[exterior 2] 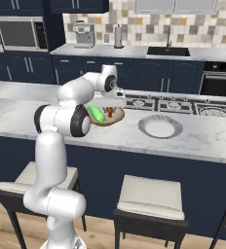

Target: Pick the chicken drumstick and corn from their plates and place them in the bowl. Then put the bowl in the fridge.

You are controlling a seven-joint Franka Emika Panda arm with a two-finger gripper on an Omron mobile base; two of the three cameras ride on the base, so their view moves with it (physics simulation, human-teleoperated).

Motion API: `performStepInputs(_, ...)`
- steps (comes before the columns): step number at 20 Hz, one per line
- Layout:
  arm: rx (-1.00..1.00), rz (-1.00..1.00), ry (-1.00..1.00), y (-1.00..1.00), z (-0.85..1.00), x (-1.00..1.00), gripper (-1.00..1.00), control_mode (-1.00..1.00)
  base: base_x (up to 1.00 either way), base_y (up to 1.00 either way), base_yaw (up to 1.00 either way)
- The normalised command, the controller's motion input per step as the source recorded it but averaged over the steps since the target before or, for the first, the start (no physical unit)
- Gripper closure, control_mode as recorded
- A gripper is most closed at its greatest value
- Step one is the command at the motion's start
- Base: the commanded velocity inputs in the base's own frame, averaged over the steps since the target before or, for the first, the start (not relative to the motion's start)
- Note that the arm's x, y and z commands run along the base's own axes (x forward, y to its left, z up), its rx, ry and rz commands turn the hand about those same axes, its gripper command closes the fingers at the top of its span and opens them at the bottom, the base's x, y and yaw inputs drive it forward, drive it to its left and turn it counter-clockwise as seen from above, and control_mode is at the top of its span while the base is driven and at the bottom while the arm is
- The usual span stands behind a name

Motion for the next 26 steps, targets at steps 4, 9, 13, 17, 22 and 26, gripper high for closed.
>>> performStepInputs(4,0.00,-0.01,0.01,-0.07,-0.23,0.00,1.00,-1.00,0.00,0.00,0.00)
performStepInputs(9,0.00,-0.02,0.00,0.00,-0.20,0.00,1.00,-1.00,0.00,0.00,0.00)
performStepInputs(13,0.00,-0.01,0.00,0.00,-0.14,0.00,-1.00,-1.00,0.00,0.00,0.00)
performStepInputs(17,0.00,0.00,0.00,0.00,-0.06,0.00,-1.00,-1.00,0.00,0.00,0.00)
performStepInputs(22,0.01,0.00,0.00,-0.01,0.01,0.00,-1.00,-1.00,0.00,0.00,0.00)
performStepInputs(26,0.12,-0.06,0.00,-0.10,0.33,-0.13,-1.00,-1.00,0.00,0.00,0.00)
